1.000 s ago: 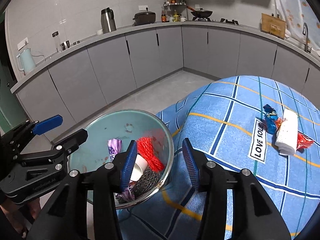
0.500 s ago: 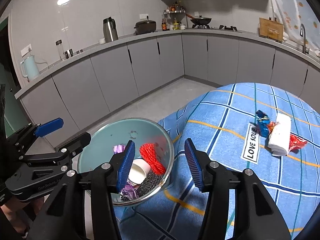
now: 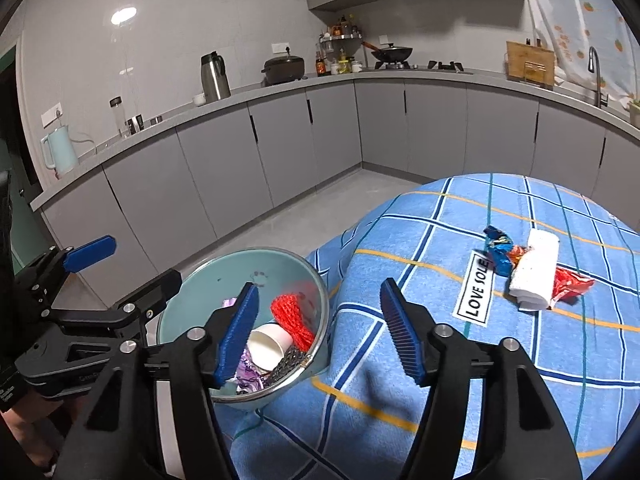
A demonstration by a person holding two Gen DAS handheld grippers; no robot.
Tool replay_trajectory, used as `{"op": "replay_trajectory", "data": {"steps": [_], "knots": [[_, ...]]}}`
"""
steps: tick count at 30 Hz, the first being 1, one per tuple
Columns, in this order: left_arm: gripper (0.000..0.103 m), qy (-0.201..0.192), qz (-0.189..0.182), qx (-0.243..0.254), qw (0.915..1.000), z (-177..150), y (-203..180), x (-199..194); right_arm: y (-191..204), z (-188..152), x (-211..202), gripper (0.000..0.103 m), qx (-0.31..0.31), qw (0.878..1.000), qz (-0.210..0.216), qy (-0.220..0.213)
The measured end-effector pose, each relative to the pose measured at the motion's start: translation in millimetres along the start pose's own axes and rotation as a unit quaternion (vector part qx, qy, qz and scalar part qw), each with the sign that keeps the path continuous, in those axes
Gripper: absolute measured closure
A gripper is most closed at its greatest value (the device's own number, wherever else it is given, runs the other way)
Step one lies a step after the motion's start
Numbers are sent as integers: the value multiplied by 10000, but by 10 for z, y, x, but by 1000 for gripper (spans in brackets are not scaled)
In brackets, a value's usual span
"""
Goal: Collect trash
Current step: 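Move both open tools back to the paper towel roll and snack wrapper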
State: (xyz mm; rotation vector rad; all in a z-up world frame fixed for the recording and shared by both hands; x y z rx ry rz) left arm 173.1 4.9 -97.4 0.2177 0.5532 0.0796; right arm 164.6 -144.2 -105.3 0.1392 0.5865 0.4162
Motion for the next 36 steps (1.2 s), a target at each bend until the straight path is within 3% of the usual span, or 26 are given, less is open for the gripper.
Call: {"op": "replay_trajectory", "data": {"steps": [22,36], "knots": [[6,-87,-376,324,9987,120,-496,21,-428,-99,-136,33,258,9980,-566,-104],[6,-230,-902,750,9928,386,-1328,106,-1242,-276,-491,30,766,9890,-1247,-205]]}}
Point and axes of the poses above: each gripper's, at about its wrist camera, not at the fingertips, and x roughly the way its jaws point, y to its left, z to its top, the point moved 2 cm from there along x, roughly the way its jaws point, and after that the axes turned 9 degrees about z, right-handed, at the moved point
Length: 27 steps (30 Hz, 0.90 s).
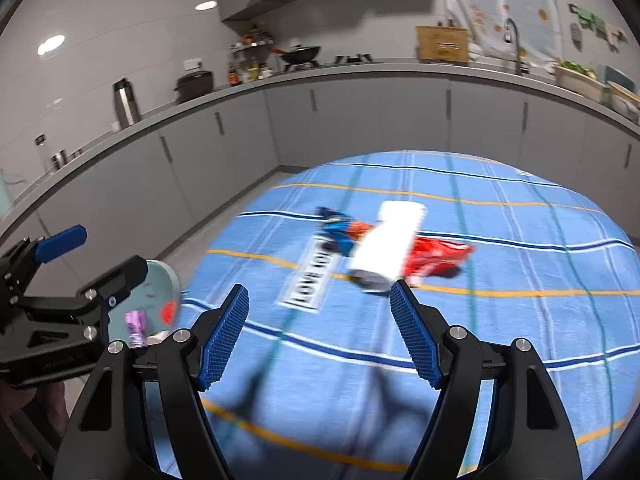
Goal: Collect trash
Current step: 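Move both open tools back to the paper towel roll and snack wrapper, then grasp the white paper towel roll with the left tool while the right tool grasps the red snack wrapper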
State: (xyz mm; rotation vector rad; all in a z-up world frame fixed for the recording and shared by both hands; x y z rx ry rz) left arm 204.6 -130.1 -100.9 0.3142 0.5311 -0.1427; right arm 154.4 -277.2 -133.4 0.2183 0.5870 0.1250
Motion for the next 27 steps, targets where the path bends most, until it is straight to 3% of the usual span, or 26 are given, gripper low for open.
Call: {"op": "replay_trajectory", "data": {"steps": [13,21,27], "knots": [[6,31,-550,484,9973,342,-1034,383,-1025,-50,-311,25,611,9933,-966,-148],[7,167,-807,853,9929,422,-1563,661,-1339,-109,-370,25,824,9906,-1078,-168],[24,446,-1005,932,9896,394,-1753,863,-1451,-132,-373,23,945,9894,-1093,-155]]}}
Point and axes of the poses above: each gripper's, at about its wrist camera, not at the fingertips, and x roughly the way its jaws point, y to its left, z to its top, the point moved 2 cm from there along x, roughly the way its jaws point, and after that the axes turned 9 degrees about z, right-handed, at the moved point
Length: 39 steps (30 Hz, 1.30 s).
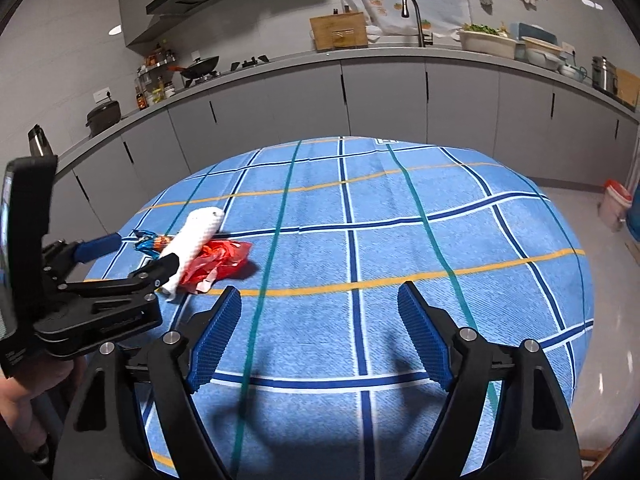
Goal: Collect trash
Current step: 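Grasp the white paper towel roll with the left tool while the right tool grasps the red snack wrapper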
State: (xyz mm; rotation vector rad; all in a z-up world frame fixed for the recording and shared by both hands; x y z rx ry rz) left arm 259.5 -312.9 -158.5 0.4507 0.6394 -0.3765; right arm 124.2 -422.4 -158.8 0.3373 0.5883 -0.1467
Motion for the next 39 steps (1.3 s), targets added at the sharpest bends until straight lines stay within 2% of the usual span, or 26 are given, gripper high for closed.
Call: {"op": "replay_trajectory", "data": {"steps": [1,3,4,5,8,10,16,21,23,26,37,38,39], "knots": [[28,49,-71,19,10000,-9,-23,33,-4,-4,2,23,23,10000,5,11],[44,138,-208,32,9997,-30,-53,75,-19,-9,4,23,64,10000,31,28],[62,240,-352,65,9991,-51,-73,103,-17,-5,3,23,68,10000,30,26],[73,298,-454,112,9985,-69,-94,112,-16,-4,1,23,68,10000,30,21],[91,282,-611,200,9975,-104,-116,49,-12,-6,9,23,55,10000,1,27],[95,205,-662,170,9974,-122,-82,-56,-2,-9,6,23,25,10000,-26,17],[96,-221,-616,-15,9979,-140,135,-474,91,3,25,23,-86,10000,-21,29],[96,-596,-43,-382,9975,-165,500,-711,263,134,144,23,-251,9997,73,31],[96,-590,199,-493,9968,-190,628,-674,377,217,260,23,-380,9991,164,98],[96,-454,358,-744,9955,-257,839,-570,575,314,466,23,-654,9972,272,233],[96,-296,326,-988,9941,-382,1097,-390,755,319,1193,24,-770,9916,270,1001],[96,-295,318,-994,9941,-391,1104,-392,739,305,1227,27,-744,9912,234,1065],[96,-288,300,-1000,9941,-402,1104,-397,729,268,1242,35,-732,9905,246,1137]]}}
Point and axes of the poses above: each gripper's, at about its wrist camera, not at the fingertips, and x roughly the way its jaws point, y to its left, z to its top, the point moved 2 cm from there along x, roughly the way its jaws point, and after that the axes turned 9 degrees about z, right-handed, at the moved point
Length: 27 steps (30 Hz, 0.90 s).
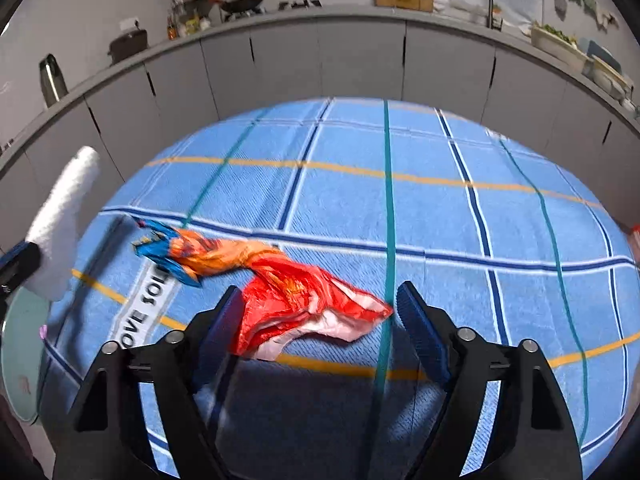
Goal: Collect trash
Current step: 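Grasp the white paper towel roll with the left tool while the right tool grasps the red snack wrapper, then carry the paper towel roll and snack wrapper over the teal bucket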
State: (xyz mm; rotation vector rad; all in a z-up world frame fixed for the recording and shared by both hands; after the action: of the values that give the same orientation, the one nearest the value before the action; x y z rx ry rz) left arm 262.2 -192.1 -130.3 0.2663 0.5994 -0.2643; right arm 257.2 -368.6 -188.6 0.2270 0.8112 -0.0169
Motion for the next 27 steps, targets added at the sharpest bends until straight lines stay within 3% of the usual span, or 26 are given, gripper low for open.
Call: {"op": "replay_trajectory", "data": {"steps": [1,3,6,9,27], "knots": [[96,11,-10,-2,10000,18,-20,9,-1,-16,15,38,15,9999,77,63],[96,18,-21,-1,10000,15,-30,9,13,-49,27,58,9,9998,106,185],[96,7,-47,-15,10000,16,-20,-14,44,-73,-17,75,-68,9997,116,207],[96,-30,-79,-10,10000,20,-11,-70,53,-106,-102,85,-80,9997,149,155],[96,-270,123,-135,9995,-175,265,-725,338,-359,-1109,89,-24,9949,586,-816]]}}
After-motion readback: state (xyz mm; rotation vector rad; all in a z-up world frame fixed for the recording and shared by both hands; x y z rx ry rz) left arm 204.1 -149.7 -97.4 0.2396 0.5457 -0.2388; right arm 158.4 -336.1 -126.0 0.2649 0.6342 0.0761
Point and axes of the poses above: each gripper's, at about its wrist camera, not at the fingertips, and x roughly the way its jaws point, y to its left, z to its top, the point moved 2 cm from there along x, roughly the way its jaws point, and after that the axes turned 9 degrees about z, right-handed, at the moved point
